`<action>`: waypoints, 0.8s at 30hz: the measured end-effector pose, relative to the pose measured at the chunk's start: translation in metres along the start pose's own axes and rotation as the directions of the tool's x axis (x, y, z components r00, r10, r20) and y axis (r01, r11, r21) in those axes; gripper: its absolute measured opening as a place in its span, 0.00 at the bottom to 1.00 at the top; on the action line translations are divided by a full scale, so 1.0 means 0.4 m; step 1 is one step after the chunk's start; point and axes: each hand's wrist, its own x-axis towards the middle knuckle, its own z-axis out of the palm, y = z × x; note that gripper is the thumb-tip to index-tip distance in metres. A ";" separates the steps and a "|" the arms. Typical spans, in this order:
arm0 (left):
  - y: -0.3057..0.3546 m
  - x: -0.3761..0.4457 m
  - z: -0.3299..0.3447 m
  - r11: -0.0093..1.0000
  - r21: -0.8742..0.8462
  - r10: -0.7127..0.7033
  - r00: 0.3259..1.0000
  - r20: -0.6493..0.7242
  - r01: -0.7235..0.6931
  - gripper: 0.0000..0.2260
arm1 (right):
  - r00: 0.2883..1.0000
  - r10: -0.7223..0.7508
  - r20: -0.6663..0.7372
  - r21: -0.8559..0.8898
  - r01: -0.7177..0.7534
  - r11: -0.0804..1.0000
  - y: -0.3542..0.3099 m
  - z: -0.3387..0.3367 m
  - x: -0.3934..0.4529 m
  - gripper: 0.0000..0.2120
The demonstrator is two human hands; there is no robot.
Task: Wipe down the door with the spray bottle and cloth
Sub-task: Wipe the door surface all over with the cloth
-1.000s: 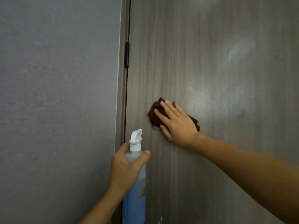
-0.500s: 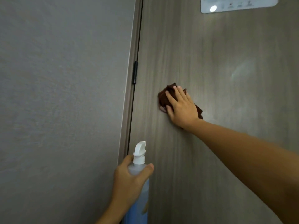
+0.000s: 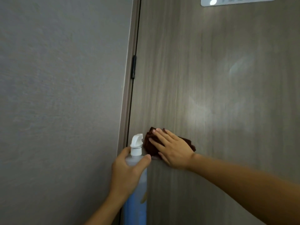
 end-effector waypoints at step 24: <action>-0.002 0.023 -0.024 0.998 -0.004 0.066 0.997 -0.026 -0.066 0.14 | 0.999 -0.020 -0.028 0.043 0.021 0.999 -0.158 0.084 0.076 0.28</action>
